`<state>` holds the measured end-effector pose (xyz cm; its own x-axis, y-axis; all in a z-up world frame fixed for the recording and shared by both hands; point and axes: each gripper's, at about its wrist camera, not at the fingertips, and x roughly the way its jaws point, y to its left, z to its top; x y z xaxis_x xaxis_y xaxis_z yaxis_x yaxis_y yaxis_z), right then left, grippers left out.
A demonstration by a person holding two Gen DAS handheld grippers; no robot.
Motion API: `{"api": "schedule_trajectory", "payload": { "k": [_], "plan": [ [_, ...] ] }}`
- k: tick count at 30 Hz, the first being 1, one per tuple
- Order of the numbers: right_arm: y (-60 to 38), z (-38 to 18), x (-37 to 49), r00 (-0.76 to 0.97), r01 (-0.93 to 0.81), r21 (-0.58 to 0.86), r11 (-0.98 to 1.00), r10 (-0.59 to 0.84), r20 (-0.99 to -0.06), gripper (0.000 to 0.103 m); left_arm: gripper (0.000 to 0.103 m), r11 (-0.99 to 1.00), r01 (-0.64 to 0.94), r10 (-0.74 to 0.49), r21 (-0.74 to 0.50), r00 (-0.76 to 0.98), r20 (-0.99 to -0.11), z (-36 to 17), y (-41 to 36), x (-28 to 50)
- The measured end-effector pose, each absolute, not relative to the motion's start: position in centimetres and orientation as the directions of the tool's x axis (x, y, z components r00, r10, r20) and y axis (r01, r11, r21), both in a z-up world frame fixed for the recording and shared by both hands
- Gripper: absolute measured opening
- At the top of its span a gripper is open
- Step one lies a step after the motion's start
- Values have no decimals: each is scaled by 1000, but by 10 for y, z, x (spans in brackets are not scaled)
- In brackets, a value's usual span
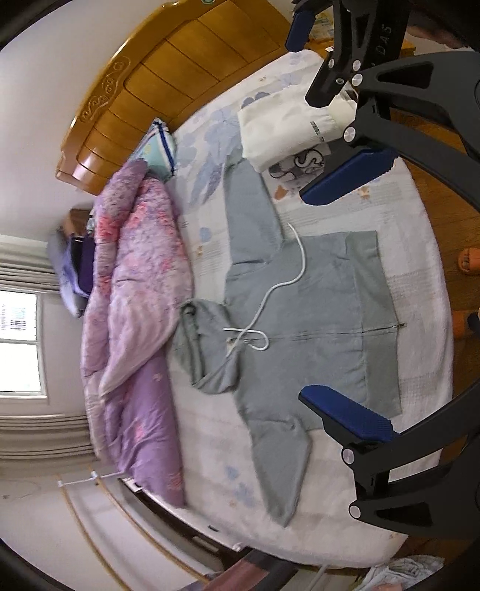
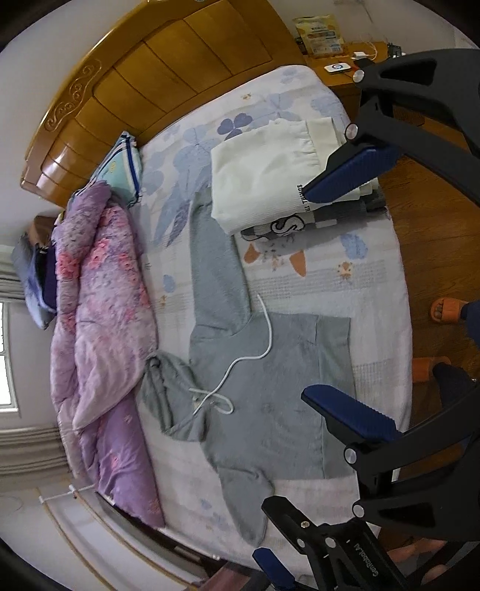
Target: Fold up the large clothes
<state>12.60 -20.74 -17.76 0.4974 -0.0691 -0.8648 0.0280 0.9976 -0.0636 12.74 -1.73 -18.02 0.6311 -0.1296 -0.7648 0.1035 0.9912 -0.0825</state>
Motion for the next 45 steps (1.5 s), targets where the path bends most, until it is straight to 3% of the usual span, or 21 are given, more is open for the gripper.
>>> {"api": "schedule_trajectory", "payload": {
  "k": [13, 20, 45],
  "plan": [
    [-227, -90, 62, 608, -108, -7, 994, 60, -792, 95, 98, 999, -17, -8, -29, 699, -715, -93, -43, 53],
    [-247, -46, 33, 673, -99, -27, 995, 47, -738, 95, 98, 999, -27, 5, -24, 752, -659, -46, -58, 18],
    [-258, 14, -13, 767, -57, -29, 998, 25, -642, 95, 98, 1000, 17, -10, 6, 812, -584, 28, -77, -31]
  ]
}}
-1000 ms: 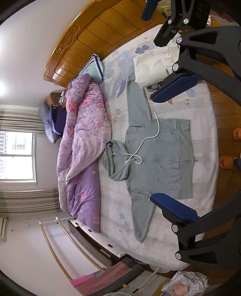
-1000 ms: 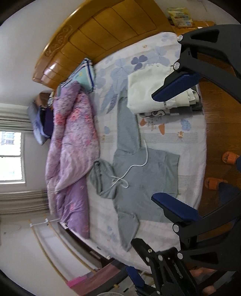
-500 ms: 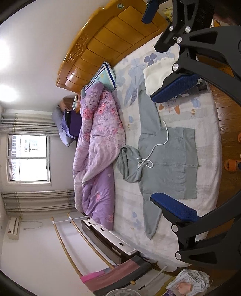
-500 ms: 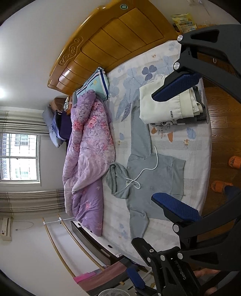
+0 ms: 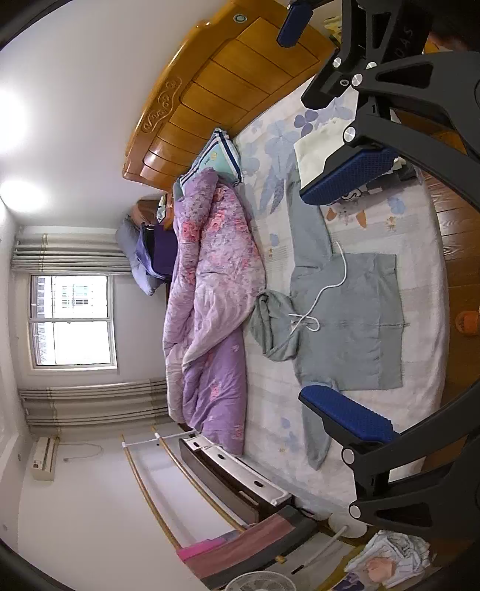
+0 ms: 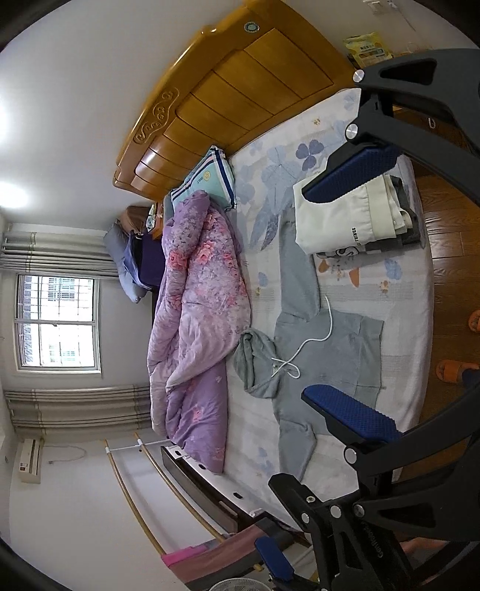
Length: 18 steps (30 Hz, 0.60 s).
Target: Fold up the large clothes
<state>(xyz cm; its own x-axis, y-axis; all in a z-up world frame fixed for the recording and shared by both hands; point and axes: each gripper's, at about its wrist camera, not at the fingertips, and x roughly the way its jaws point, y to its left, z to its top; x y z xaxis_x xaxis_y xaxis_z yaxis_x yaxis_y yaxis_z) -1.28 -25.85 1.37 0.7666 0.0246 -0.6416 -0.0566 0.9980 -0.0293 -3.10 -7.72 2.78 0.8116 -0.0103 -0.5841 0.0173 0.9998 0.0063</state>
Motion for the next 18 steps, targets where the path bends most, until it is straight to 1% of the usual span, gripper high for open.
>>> {"api": "schedule_trajectory", "payload": {
  "k": [18],
  "plan": [
    [-240, 21, -25, 782, -37, -52, 998, -3, -623, 95, 98, 999, 36, -32, -5, 823, -568, 38, -58, -37]
  ]
}}
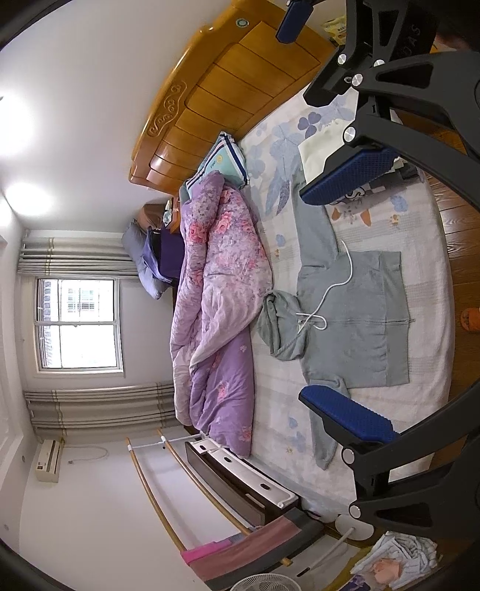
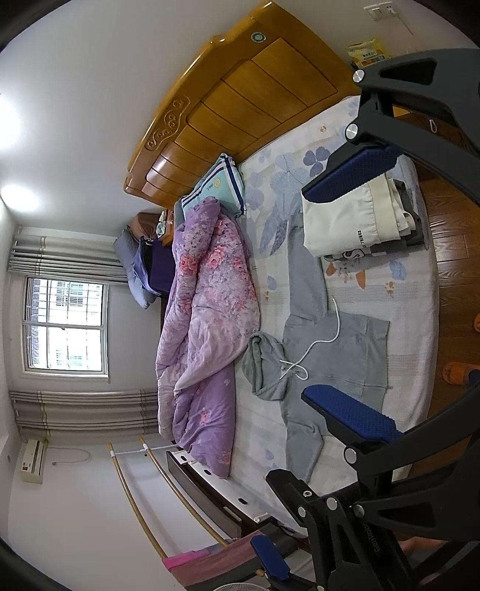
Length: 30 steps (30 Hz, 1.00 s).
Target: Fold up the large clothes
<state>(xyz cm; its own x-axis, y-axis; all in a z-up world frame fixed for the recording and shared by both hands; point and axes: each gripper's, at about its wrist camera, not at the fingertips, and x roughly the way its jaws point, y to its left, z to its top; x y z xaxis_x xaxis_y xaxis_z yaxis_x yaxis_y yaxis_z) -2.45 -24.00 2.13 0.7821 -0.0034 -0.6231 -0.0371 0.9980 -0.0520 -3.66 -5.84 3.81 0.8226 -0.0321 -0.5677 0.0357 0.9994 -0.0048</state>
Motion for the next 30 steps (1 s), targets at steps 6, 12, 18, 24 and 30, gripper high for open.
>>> {"api": "schedule_trajectory", "payload": {
  "k": [6, 12, 18, 24, 30],
  "plan": [
    [-240, 22, -24, 780, -37, -50, 998, -3, -626, 95, 98, 999, 32, -30, -6, 822, -568, 38, -59, -37],
    [-237, 22, -26, 780, -34, -52, 998, -6, -626, 95, 98, 999, 32, -28, -3, 822, -568, 38, -60, -36],
    [-238, 23, -26, 779, -35, -50, 998, -4, -627, 95, 98, 999, 33, -29, -2, 823, -568, 39, -59, -36],
    [-233, 25, -26, 775, -36, -50, 998, -4, -632, 95, 98, 1000, 29, -26, -4, 822, -569, 38, -61, -37],
    [-234, 25, -26, 776, -35, -52, 998, -6, -630, 95, 98, 1000, 28, -25, -3, 822, -568, 38, -62, -37]
  ]
}}
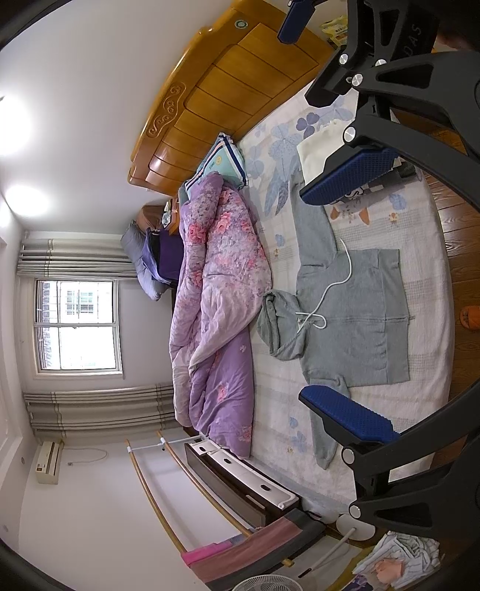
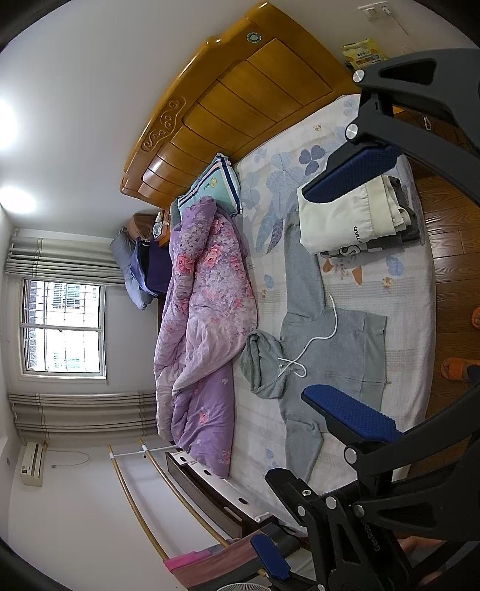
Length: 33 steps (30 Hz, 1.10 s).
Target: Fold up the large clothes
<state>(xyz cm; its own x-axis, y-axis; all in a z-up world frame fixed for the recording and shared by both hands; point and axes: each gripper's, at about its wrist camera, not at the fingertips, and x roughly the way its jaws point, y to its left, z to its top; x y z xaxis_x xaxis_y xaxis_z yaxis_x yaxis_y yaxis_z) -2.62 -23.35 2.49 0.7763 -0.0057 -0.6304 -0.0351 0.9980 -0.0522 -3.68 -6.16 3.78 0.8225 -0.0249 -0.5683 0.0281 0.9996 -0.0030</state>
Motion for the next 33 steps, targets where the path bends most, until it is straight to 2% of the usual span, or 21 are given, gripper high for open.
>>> {"api": "schedule_trajectory", "payload": {
  "k": [33],
  "plan": [
    [-234, 28, -23, 773, -19, -47, 999, -15, -635, 95, 98, 998, 55, -51, -10, 815, -577, 40, -61, -29]
  ]
}}
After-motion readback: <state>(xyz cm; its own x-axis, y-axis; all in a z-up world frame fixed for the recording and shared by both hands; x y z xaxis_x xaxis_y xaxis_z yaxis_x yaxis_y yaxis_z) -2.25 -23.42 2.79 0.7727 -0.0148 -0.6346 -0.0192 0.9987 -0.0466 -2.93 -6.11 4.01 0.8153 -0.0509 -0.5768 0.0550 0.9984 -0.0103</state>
